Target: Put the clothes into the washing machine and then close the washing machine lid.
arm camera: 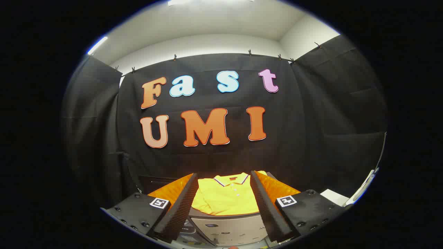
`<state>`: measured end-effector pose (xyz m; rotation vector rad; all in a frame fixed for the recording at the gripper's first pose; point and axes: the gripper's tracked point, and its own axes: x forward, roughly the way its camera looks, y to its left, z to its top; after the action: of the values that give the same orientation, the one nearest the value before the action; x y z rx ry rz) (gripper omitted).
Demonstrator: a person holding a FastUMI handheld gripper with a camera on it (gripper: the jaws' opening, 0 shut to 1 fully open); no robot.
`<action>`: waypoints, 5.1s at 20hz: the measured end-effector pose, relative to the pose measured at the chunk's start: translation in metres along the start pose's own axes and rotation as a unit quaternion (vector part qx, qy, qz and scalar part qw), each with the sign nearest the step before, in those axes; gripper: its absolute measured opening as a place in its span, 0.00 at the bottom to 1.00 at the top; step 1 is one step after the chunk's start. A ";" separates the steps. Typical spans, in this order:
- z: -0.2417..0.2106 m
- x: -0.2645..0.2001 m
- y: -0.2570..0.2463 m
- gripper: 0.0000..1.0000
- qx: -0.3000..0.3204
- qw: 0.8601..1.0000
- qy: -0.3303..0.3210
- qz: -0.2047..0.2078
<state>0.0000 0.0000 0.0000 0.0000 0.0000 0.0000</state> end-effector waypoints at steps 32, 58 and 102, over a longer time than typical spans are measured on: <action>-0.001 0.038 -0.007 0.97 -0.027 1.000 -0.003 0.008; -0.097 -0.016 -0.020 0.98 -0.017 0.950 0.311 -0.005; -0.018 -0.087 0.023 0.09 0.026 0.952 0.306 0.007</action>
<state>-0.0872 0.0229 -0.0182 0.0529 0.6212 0.0136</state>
